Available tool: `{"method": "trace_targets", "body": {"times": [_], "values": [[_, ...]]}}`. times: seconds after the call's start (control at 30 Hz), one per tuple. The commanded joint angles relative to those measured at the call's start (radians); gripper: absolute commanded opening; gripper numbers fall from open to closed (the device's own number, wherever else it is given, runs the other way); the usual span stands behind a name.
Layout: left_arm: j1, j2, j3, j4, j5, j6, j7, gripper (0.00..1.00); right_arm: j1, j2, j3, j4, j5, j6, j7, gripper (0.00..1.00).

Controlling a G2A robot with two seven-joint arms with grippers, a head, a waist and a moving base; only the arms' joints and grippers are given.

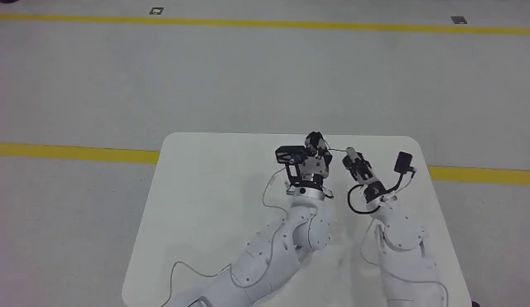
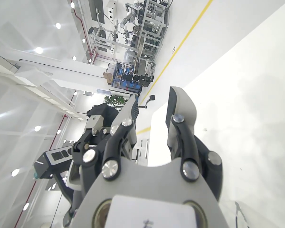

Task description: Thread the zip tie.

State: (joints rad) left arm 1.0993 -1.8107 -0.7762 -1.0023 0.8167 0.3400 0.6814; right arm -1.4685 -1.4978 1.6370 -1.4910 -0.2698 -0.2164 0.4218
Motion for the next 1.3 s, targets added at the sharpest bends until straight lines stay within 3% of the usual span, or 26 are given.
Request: {"method": "trace_targets", "body": {"times": [0.0,0.33,0.53,1.27], "values": [[0.001,0.001,0.0,-0.001,0.002,0.0,-0.001,0.0,-0.001,0.003,0.0,0.002,0.003,-0.002,-0.003,0.25],[0.0,0.001,0.006,0.003,0.004,0.0,0.0,0.0,-0.002,0.016,-0.009,0.007,0.015,-0.004,-0.013,0.15],[-0.006,-0.002,0.014,0.018,0.008,0.0,-0.005,0.0,0.001,0.023,-0.017,0.009,0.02,-0.001,-0.021,0.0],[-0.022,-0.004,0.063,0.023,-0.006,0.0,-0.025,0.0,0.007,0.041,-0.069,0.009,0.021,0.037,-0.093,0.0]]}}
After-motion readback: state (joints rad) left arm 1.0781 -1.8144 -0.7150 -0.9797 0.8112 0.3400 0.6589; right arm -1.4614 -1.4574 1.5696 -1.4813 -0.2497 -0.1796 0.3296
